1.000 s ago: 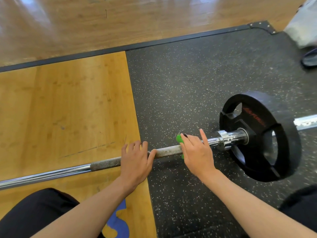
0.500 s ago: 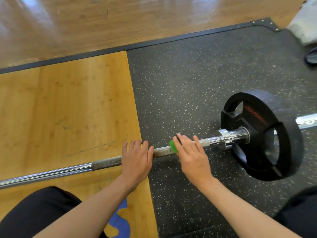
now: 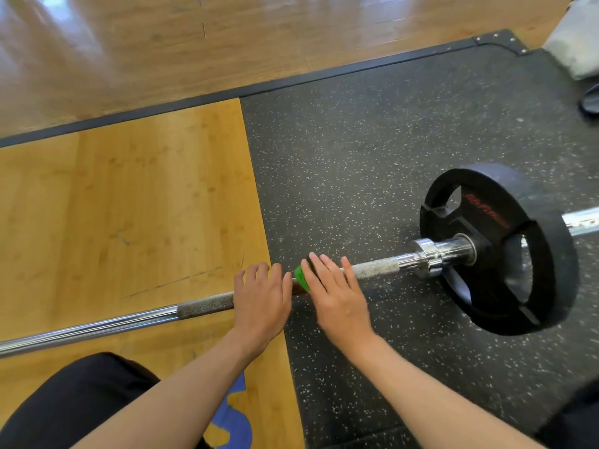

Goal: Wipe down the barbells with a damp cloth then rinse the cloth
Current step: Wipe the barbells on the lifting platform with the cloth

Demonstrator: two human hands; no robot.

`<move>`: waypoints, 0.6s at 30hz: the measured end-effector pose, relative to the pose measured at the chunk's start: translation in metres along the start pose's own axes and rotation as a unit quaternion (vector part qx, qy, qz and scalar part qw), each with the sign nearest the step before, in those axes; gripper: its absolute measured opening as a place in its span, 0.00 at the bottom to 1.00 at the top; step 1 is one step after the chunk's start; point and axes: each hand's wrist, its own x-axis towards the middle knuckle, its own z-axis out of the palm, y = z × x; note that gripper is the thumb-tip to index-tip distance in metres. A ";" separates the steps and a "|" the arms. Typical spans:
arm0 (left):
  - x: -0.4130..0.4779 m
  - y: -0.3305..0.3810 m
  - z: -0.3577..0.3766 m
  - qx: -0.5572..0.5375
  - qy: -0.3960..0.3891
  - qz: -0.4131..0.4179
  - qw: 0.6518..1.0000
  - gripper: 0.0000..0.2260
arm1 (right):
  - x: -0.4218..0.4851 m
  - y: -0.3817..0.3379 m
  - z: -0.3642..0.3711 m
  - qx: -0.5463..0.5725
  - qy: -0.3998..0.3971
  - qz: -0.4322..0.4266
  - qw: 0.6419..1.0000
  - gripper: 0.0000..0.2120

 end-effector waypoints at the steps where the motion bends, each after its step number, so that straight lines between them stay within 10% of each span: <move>1: 0.000 0.000 0.002 0.002 0.009 -0.002 1.000 0.20 | -0.005 0.017 -0.006 -0.012 -0.005 -0.024 1.000 0.23; 12: 0.003 0.004 0.003 0.006 0.017 -0.028 0.999 0.17 | 0.020 0.033 -0.021 -0.040 -0.019 0.152 0.987 0.11; 18: 0.001 0.002 0.005 -0.001 0.037 -0.021 0.999 0.17 | 0.036 -0.015 -0.003 0.009 -0.046 0.096 0.994 0.20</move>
